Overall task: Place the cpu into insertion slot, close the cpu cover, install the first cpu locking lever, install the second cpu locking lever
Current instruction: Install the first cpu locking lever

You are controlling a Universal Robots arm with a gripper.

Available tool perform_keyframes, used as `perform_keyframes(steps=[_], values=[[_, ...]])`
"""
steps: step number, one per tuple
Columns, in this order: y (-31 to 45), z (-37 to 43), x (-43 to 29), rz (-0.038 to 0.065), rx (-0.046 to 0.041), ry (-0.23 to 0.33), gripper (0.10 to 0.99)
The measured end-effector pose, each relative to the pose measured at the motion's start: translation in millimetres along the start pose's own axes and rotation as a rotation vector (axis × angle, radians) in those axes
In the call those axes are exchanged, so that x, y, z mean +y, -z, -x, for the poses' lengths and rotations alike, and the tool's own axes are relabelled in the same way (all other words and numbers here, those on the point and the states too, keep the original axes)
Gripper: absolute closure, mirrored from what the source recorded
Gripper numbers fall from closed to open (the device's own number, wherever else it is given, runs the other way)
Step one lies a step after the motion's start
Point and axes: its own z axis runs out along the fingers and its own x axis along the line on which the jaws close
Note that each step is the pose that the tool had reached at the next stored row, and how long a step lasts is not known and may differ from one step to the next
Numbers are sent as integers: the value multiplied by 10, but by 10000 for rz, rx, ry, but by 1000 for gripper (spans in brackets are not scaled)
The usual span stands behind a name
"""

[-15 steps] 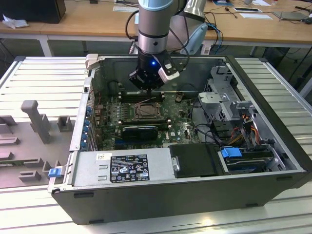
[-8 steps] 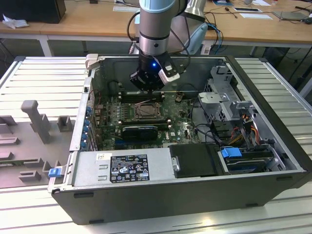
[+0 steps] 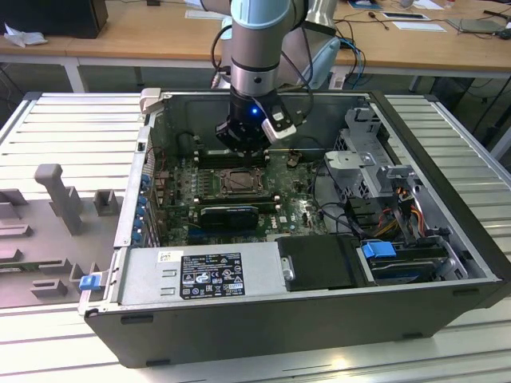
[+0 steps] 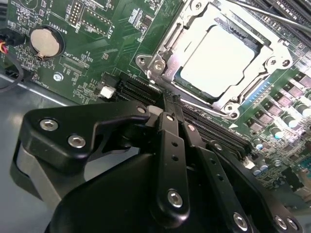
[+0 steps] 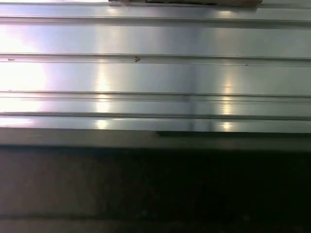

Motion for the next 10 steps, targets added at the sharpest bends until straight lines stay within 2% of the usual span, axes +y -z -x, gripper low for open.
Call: perform_keyframes(steps=[2,7,10], values=[[-9,2,-1,-20,1,-4,980],[-23,5,-2,-159,2,-11,980],[-42,6,-2,-168,-1,-12,980]])
